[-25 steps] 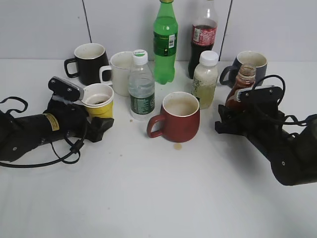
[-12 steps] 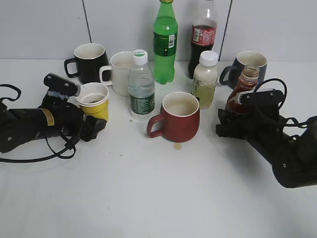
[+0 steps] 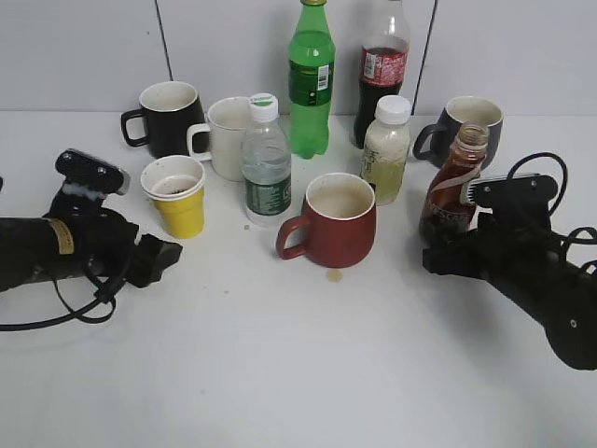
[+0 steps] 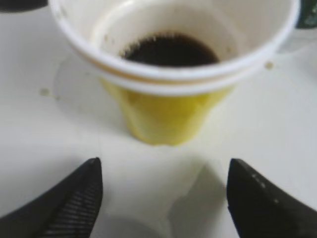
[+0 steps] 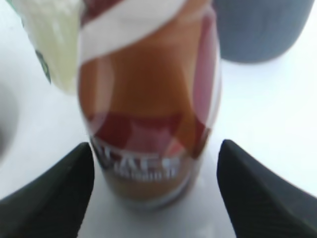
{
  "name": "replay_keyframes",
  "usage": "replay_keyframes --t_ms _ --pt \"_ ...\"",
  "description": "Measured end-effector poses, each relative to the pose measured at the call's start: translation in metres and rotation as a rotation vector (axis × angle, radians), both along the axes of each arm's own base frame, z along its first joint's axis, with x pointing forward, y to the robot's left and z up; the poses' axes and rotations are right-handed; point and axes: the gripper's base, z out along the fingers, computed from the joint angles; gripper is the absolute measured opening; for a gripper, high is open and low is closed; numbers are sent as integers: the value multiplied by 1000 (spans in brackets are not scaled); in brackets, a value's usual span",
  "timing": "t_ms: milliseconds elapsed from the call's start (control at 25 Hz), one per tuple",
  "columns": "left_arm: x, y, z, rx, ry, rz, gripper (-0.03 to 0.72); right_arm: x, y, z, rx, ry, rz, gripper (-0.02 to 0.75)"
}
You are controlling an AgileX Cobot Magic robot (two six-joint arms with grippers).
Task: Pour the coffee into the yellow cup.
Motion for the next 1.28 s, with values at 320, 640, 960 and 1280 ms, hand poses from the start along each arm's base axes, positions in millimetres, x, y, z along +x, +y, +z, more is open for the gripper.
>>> replay_keyframes --t_ms 320,640,960,1280 --pt "-31 9 39 -52 -51 39 589 -9 0 19 0 168 9 577" --pt "-61 7 87 -20 -18 113 588 -29 4 59 9 339 58 577" --pt "-112 23 138 30 64 206 587 -67 0 101 -2 546 117 578" --pt "-198 64 194 -94 3 300 586 -124 -18 169 -56 583 204 577"
